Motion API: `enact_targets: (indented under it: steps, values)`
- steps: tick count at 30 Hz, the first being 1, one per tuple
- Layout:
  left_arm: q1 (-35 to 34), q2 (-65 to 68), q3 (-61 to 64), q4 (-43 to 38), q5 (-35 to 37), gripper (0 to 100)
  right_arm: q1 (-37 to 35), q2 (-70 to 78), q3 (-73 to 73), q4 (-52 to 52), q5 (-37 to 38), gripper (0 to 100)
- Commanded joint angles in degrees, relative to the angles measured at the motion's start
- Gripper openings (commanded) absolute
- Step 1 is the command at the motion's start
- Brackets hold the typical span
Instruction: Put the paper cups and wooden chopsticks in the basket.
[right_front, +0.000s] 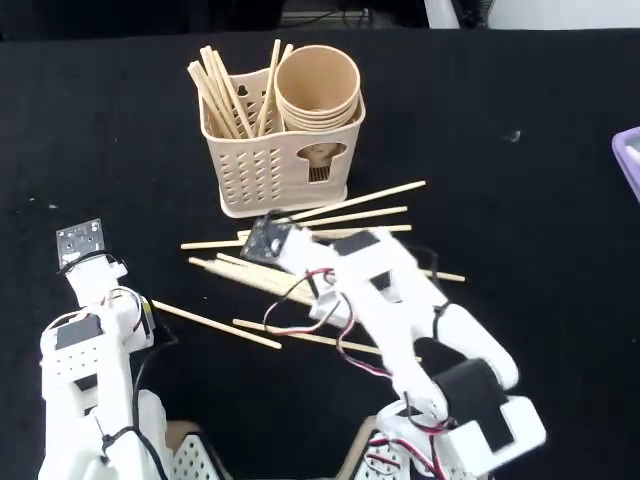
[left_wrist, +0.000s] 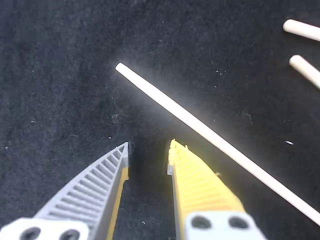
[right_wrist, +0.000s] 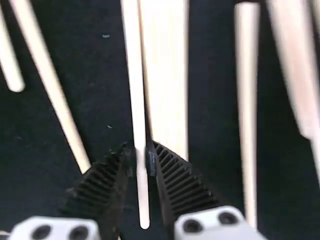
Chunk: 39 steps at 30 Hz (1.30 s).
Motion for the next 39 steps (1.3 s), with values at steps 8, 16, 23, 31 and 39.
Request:
enact_targets:
  steps: [8, 16, 23, 31, 39]
  values:
    - [0.66, -0.97, -0.40, -0.97, 0.18, 14, 3.25, 0.22, -0.22, -6.95, 0.53, 1.2]
    - [0.66, -0.97, -0.40, -0.88, 0.09, 14, 3.34, 2.07, -0.48, -7.30, 0.53, 11.4]
    - [0.66, -0.97, -0.40, -0.88, 0.09, 14, 3.43, 1.89, -0.40, -6.95, 0.53, 1.3]
    - [0.66, -0.97, -0.40, -0.88, 0.09, 14, 7.47, -10.95, -5.49, 3.78, 0.62, 1.1]
    - [0.66, -0.97, -0.40, -0.88, 0.09, 14, 6.51, -16.40, -1.36, 3.78, 0.62, 1.1]
